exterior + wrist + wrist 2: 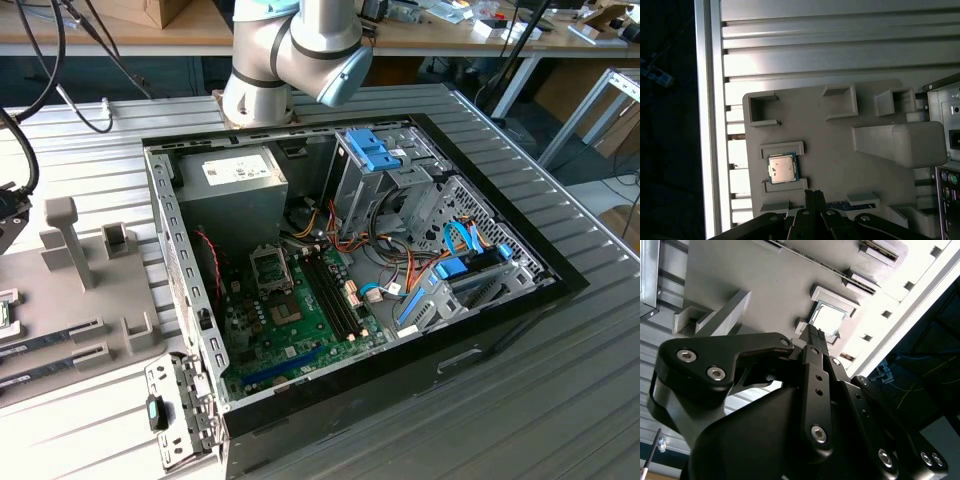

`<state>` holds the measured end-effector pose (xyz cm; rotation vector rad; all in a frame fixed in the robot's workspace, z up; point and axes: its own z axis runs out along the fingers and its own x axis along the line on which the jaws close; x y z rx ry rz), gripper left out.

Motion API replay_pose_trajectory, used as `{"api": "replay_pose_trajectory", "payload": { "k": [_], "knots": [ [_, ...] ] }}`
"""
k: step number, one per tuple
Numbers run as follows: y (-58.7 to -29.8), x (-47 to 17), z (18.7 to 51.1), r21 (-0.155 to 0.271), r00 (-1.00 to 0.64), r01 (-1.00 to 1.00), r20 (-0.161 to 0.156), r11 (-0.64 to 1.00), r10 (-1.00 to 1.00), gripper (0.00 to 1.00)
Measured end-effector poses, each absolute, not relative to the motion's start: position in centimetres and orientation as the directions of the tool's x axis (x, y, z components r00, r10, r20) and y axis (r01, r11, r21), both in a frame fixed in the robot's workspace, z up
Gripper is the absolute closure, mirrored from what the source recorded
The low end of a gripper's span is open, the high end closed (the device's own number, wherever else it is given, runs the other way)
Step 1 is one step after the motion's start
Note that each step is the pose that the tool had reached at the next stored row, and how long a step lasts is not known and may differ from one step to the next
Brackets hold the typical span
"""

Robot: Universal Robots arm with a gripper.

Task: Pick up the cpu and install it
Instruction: 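Reach for the cpu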

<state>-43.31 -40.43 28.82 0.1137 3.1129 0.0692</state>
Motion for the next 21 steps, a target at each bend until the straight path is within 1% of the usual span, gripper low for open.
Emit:
{"api": "replay_pose_trajectory", "payload": {
  "k": [21],
  "knots": [
    [-40.4,-43.3,27.7,0.045,-0.997,0.072,-0.024,0.996,0.073,0.89]
  ]
}}
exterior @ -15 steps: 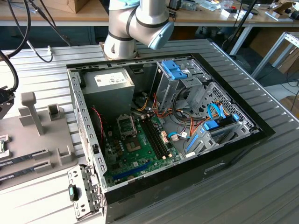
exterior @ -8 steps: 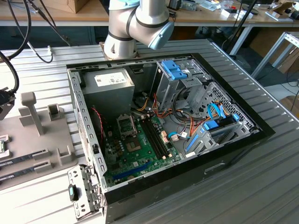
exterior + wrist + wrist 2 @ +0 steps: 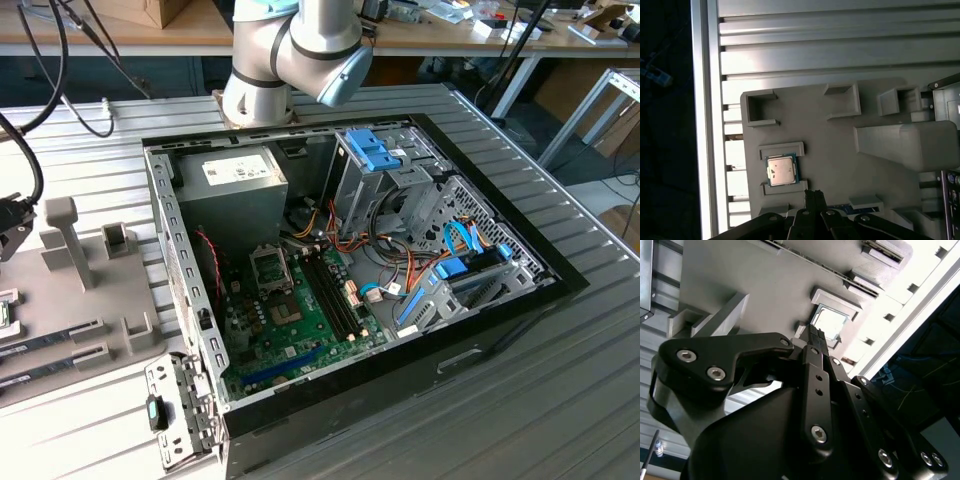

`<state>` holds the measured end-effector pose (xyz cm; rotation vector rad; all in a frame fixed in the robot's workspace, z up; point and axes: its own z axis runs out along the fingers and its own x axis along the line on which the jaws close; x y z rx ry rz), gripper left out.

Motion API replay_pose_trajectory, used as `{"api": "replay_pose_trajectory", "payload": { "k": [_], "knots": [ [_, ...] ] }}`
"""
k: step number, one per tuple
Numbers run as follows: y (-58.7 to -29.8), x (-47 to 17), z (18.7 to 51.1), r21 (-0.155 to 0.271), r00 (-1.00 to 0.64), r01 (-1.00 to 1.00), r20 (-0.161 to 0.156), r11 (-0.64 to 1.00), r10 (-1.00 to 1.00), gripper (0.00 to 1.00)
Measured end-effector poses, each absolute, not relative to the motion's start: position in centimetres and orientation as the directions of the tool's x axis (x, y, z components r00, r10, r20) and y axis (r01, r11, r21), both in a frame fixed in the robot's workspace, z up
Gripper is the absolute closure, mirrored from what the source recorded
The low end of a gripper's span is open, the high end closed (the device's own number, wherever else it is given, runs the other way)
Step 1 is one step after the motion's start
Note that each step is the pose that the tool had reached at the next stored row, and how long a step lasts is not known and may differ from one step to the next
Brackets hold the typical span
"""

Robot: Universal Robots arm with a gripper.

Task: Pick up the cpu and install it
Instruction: 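Reach for the cpu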

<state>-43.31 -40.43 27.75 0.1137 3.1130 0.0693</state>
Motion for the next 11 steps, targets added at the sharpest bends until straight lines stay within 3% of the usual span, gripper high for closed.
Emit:
{"api": "replay_pose_trajectory", "payload": {
  "k": [11],
  "knots": [
    [-40.43,-43.31,27.22,0.045,-0.997,0.072,-0.024,0.996,0.073,0.89]
  ]
}}
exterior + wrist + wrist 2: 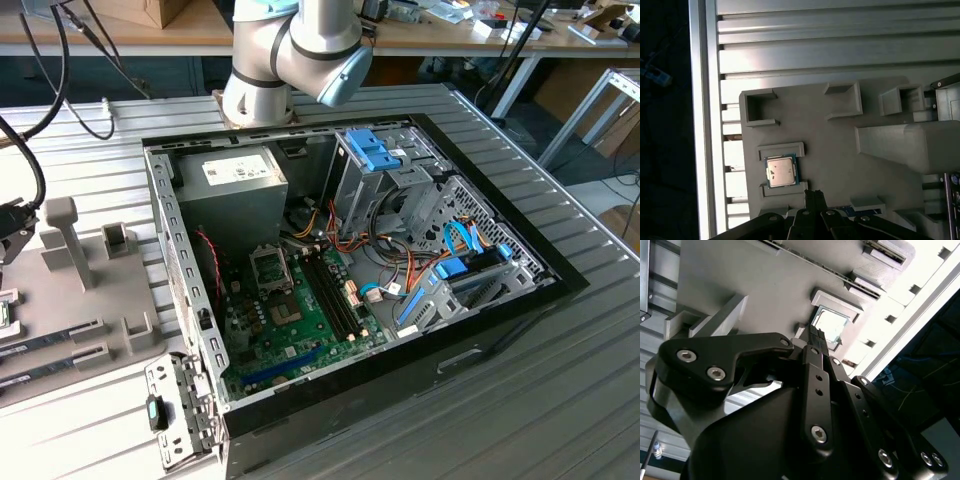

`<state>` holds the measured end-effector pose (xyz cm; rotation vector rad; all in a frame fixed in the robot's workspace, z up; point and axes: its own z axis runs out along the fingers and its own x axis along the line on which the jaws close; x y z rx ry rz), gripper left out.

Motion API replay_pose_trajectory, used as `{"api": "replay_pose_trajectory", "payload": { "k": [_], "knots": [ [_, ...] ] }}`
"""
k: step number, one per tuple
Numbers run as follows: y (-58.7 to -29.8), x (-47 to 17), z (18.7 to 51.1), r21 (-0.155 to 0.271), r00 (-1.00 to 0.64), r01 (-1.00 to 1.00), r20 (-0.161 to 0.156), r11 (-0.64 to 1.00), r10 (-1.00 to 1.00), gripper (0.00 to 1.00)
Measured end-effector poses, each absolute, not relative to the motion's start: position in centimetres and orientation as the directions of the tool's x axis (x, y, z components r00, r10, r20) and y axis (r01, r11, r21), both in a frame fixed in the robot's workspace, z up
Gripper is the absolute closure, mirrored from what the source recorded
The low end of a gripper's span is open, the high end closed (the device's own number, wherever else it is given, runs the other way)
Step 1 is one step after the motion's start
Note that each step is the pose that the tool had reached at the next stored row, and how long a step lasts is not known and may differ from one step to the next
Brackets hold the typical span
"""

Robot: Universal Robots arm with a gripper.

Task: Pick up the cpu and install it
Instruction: 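Reach for the cpu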

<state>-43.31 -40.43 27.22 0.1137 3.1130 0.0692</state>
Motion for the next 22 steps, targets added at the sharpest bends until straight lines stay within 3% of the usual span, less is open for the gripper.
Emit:
{"api": "replay_pose_trajectory", "payload": {
  "k": [22],
  "knots": [
    [-40.43,-43.31,26.27,0.045,-0.997,0.072,-0.024,0.996,0.073,0.89]
  ]
}}
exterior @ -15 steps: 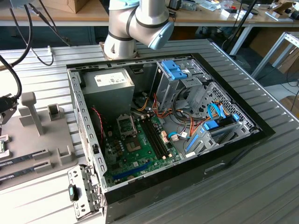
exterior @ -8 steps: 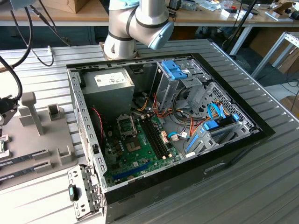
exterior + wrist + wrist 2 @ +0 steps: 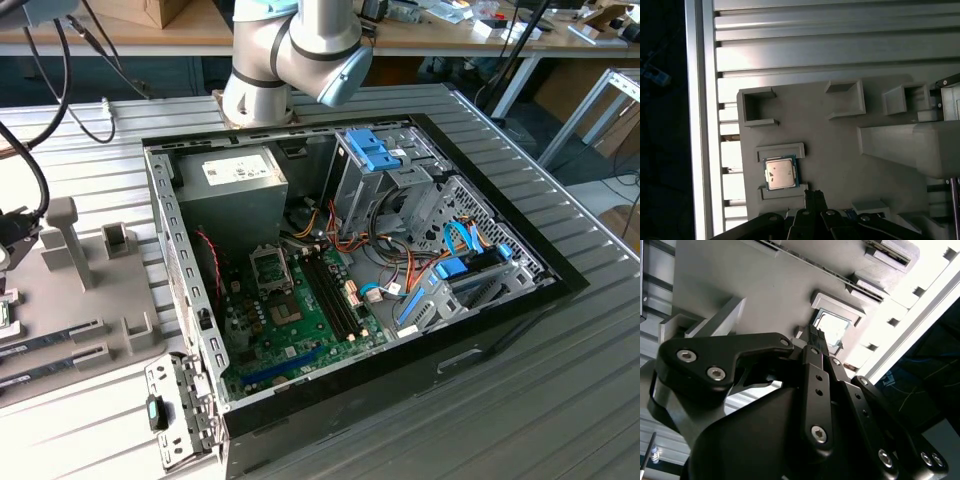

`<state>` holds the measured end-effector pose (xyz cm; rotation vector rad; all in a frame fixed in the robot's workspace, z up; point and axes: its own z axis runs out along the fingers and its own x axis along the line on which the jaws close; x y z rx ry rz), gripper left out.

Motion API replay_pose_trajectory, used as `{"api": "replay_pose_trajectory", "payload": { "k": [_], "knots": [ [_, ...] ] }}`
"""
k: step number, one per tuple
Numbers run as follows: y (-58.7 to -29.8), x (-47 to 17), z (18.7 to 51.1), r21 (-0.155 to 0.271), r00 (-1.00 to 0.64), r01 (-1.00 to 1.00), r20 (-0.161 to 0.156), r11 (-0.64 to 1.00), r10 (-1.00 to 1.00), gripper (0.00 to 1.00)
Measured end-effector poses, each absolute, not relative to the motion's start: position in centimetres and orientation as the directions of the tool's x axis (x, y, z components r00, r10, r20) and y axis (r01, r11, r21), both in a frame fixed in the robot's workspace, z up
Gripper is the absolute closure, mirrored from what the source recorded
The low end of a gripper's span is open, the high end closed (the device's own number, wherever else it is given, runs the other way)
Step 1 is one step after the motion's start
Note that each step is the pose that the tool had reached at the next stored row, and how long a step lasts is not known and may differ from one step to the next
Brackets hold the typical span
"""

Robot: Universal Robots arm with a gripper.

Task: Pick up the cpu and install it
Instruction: 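Reach for the cpu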

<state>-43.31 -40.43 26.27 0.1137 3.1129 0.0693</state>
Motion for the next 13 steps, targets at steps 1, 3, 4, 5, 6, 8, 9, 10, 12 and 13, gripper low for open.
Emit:
{"api": "replay_pose_trajectory", "payload": {
  "k": [1,3,4,5,6,8,9,10,12,13],
  "knots": [
    [-40.43,-43.31,26.21,0.045,-0.997,0.072,-0.024,0.996,0.073,0.89],
    [-40.43,-43.31,26.10,0.045,-0.997,0.072,-0.024,0.996,0.073,0.89],
    [-40.43,-43.31,26.06,0.045,-0.997,0.072,-0.024,0.996,0.073,0.89],
    [-40.44,-43.31,26.01,0.045,-0.997,0.072,-0.024,0.996,0.073,0.89],
    [-40.43,-43.31,25.97,0.045,-0.997,0.072,-0.024,0.996,0.073,0.89],
    [-40.43,-43.31,25.88,0.045,-0.997,0.072,-0.024,0.996,0.073,0.89],
    [-40.43,-43.32,25.84,0.045,-0.997,0.072,-0.024,0.996,0.073,0.89],
    [-40.43,-43.31,25.80,0.045,-0.997,0.072,-0.024,0.996,0.073,0.89],
    [-40.44,-43.31,25.71,0.045,-0.997,0.072,-0.024,0.996,0.073,0.89],
    [-40.43,-43.31,25.63,0.045,-0.997,0.072,-0.024,0.996,0.073,0.89]
  ]
}}
